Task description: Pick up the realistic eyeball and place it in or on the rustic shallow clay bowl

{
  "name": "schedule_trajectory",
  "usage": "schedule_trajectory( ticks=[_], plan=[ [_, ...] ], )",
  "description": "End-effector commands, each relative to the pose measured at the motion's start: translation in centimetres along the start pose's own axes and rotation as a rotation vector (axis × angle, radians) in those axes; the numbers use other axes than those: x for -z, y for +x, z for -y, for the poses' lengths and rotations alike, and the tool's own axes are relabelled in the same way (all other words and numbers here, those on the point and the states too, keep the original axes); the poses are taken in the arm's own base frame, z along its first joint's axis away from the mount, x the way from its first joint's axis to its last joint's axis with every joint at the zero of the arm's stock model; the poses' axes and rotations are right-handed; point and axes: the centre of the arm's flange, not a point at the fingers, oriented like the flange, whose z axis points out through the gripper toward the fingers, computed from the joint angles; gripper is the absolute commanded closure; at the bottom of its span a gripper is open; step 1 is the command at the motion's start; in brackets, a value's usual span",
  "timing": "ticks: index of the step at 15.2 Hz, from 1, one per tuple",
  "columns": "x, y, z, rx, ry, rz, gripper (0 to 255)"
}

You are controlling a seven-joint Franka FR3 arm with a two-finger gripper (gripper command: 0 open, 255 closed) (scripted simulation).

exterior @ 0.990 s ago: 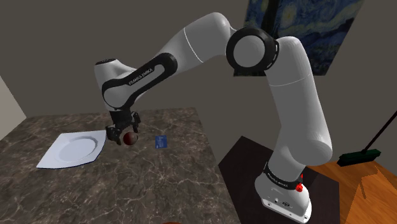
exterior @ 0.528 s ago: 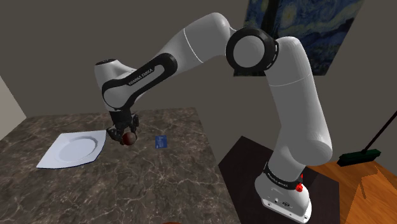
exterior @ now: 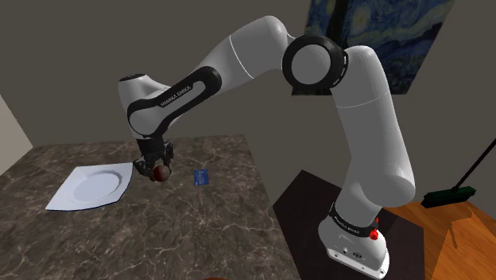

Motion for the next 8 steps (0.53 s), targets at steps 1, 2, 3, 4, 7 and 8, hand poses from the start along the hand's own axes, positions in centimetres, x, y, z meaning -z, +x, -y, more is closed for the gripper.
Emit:
schedule_trajectory(
  ticks=[1,2,3,4,7,8],
  plan=[
    [0.5,0.0,0.0,0.0,0.0,0.0,255],
    [1.1,-0.1,0.0,0.0,0.0,0.0,255],
    [1.6,-0.1,0.0,0.0,0.0,0.0,255],
    [2.1,-0.2,0.0,0.0,0.0,0.0,255],
    [3.7,-0.3,0.0,0.0,0.0,0.0,255],
    [4.2,-0.3,0.0,0.0,0.0,0.0,255]
  ],
)
